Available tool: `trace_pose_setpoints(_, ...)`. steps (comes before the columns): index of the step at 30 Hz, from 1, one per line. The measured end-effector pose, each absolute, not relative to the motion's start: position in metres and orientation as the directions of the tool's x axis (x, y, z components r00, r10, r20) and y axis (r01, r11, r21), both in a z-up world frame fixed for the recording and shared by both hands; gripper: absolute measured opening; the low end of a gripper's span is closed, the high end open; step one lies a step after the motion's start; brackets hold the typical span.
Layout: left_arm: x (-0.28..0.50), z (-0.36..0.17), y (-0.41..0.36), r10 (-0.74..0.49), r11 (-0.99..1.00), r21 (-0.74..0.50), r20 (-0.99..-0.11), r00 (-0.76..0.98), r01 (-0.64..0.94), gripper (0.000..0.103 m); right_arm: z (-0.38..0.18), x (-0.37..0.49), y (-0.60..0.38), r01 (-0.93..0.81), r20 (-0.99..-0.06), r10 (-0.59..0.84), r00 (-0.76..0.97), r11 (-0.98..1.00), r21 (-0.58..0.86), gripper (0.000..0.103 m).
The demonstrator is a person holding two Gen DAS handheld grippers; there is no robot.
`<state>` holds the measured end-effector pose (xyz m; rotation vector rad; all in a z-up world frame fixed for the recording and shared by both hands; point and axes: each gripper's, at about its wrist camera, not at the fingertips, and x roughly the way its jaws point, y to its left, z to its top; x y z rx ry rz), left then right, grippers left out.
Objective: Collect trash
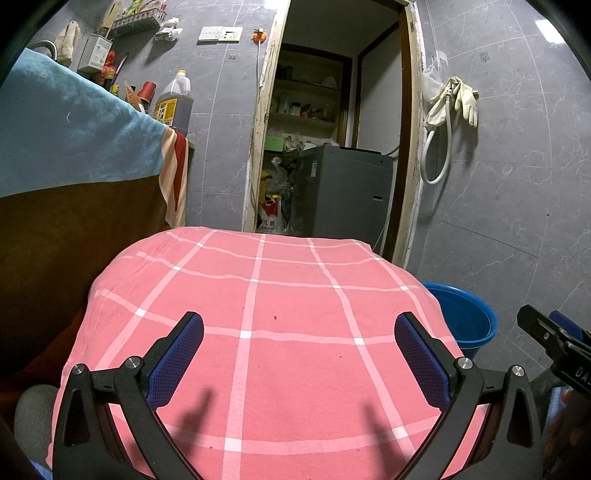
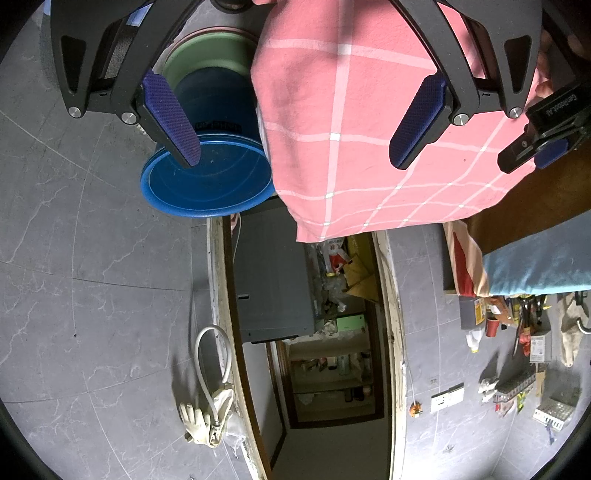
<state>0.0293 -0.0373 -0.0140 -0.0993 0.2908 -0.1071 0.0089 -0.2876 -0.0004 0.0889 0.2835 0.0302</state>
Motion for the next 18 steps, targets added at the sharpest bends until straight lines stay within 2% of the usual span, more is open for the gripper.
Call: trace_pose_setpoints(18, 0.0295, -0.0138, -0.0357, -0.121, 0.989, -0.114, -0.280, 0.952, 0.093, 0.101, -0.0001, 0.0088, -0.2872, -0.017, -0.279, 0.042, 0.959, 0.996, 0.093, 0.103)
